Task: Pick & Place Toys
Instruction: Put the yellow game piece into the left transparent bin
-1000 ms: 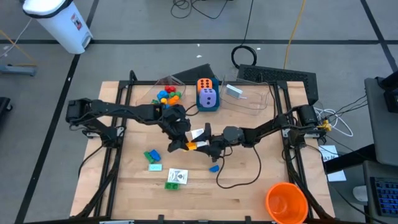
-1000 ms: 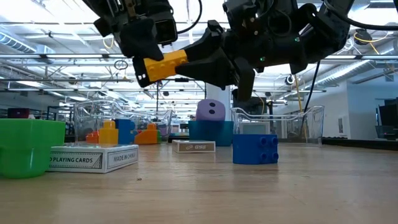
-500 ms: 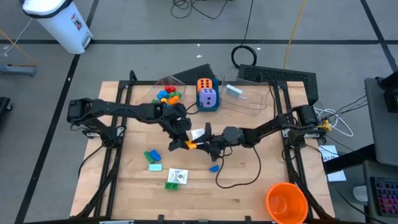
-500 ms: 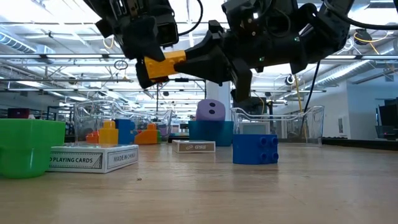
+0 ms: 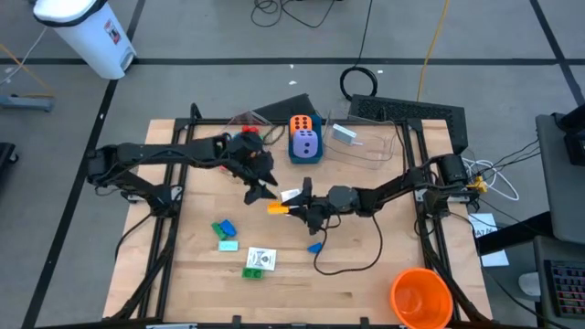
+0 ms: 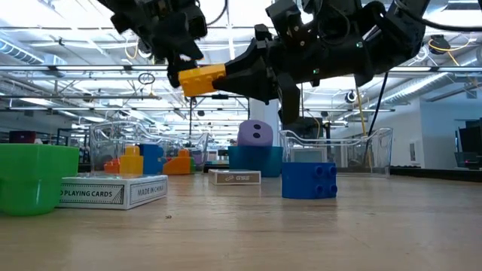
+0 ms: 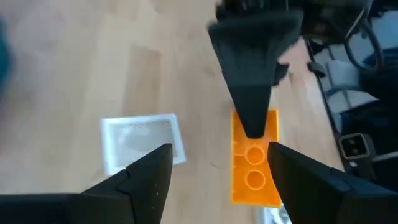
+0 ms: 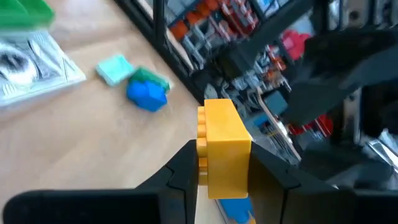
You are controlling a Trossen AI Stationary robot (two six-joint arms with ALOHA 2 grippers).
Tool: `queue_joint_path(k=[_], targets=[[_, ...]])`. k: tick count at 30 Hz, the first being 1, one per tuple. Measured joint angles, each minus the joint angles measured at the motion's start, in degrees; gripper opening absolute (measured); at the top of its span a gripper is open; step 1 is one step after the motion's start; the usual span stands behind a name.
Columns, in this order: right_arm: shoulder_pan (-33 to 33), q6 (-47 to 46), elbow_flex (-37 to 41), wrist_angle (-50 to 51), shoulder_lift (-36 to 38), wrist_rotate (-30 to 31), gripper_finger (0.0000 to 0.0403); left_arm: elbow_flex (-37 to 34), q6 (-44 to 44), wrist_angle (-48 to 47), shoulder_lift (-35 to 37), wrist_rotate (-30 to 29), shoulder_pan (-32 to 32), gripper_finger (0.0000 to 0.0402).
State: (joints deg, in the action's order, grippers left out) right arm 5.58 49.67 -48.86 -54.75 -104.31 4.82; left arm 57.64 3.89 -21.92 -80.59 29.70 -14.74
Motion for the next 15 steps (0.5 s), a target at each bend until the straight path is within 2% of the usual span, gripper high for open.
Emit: queue_joint_path(k=[5,9,12,15], targets=[[-0.4,0.8,0.0,3.6,3.1,3.9,0.0091,3.4,-2.7,-6.2,4.4,-4.1,-1.0,0.0270],[-1.6,-1.2,1.0,5.8,7.0,5.6,0.0091,8.2,-4.5,-12.9,7.6,-10.8,-0.5,0.0270],[-4.0,-6.7,2.5,7.4,10.1,5.3,0.0091,11.9,-6.0,-17.3,9.2,-20.2,1.5,0.0271],[-7.7,-13.8,3.6,8.0,11.8,1.4,0.0091,13.2,-8.1,-18.5,10.3,-32.1,4.7,0.0271]])
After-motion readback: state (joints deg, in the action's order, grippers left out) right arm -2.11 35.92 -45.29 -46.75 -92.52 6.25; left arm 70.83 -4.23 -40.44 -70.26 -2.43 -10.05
